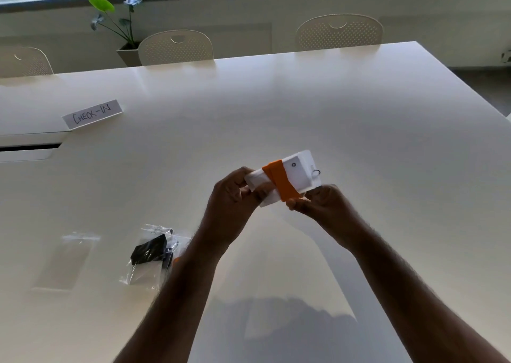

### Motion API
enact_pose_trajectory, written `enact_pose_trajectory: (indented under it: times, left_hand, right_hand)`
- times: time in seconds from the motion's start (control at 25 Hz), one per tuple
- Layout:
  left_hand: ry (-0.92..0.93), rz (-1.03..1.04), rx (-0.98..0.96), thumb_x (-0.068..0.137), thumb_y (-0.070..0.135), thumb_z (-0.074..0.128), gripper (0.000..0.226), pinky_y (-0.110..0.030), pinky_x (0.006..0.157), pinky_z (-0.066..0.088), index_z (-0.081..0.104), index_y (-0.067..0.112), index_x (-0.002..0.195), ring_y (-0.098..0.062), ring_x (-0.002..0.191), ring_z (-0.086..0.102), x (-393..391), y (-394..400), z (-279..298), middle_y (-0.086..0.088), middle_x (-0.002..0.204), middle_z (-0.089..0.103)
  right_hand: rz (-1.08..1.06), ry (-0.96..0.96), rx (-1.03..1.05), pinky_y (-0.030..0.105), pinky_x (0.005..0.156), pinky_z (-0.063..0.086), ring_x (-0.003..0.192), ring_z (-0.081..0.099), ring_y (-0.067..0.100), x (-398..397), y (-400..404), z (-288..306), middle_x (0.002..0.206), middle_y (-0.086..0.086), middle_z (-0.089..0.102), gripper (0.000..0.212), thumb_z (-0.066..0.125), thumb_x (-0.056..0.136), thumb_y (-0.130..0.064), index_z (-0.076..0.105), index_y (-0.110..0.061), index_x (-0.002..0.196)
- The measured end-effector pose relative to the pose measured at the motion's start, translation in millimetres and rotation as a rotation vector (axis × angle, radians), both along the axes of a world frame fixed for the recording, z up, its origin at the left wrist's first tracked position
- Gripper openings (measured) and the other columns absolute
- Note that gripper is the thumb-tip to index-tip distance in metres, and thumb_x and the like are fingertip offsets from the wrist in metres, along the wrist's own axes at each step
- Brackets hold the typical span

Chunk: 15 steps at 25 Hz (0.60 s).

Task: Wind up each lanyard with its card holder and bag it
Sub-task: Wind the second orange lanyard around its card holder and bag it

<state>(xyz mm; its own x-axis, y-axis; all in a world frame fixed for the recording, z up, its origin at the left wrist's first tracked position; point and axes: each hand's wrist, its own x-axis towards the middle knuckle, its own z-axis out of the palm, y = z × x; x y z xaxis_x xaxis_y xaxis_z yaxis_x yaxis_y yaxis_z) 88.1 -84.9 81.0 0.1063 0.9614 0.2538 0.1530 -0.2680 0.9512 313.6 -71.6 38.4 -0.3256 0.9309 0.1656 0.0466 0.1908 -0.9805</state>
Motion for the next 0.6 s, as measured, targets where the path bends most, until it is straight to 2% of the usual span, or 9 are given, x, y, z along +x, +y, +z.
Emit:
enact_pose_trajectory:
  times: [0.12,0.24,0.4,0.6]
  left_hand:
    - [0.023,0.101,0.010,0.094,0.016,0.077,0.010,-0.010,0.065,0.050,0.069,0.019,0.088,0.002,0.074,0.067,-3,5,-5,0.009,0.079,0.072]
    - [0.028,0.169,-0.021,0.095,0.020,0.077,0.006,-0.011,0.065,0.053,0.072,0.016,0.093,-0.001,0.077,0.070,-3,6,-11,0.000,0.085,0.075]
    - [0.048,0.238,-0.049,0.094,0.021,0.078,0.012,-0.012,0.064,0.052,0.073,0.010,0.094,-0.002,0.075,0.069,-2,11,-20,0.006,0.079,0.074]
    - [0.087,0.342,-0.061,0.094,0.026,0.079,0.017,-0.013,0.062,0.054,0.072,0.012,0.093,0.000,0.072,0.069,-2,14,-26,0.008,0.078,0.075]
  right_hand:
    - [0.030,-0.007,0.013,0.016,0.090,0.054,0.106,0.073,0.005,-4,-3,-11,0.110,-0.009,0.079,0.012,0.077,0.096,-0.024,0.083,-0.030,0.105]
    - [0.016,-0.041,-0.007,0.025,0.093,0.057,0.113,0.072,0.012,-4,-9,-20,0.126,-0.009,0.076,0.020,0.075,0.095,-0.041,0.082,-0.031,0.110]
    - [0.001,-0.044,-0.035,0.036,0.089,0.063,0.106,0.072,0.018,-3,-15,-23,0.126,-0.008,0.075,0.034,0.072,0.091,-0.058,0.082,-0.033,0.112]
    - [0.011,-0.001,-0.075,0.037,0.088,0.060,0.108,0.070,0.022,2,-20,-20,0.120,-0.001,0.074,0.033,0.077,0.091,-0.053,0.084,-0.024,0.106]
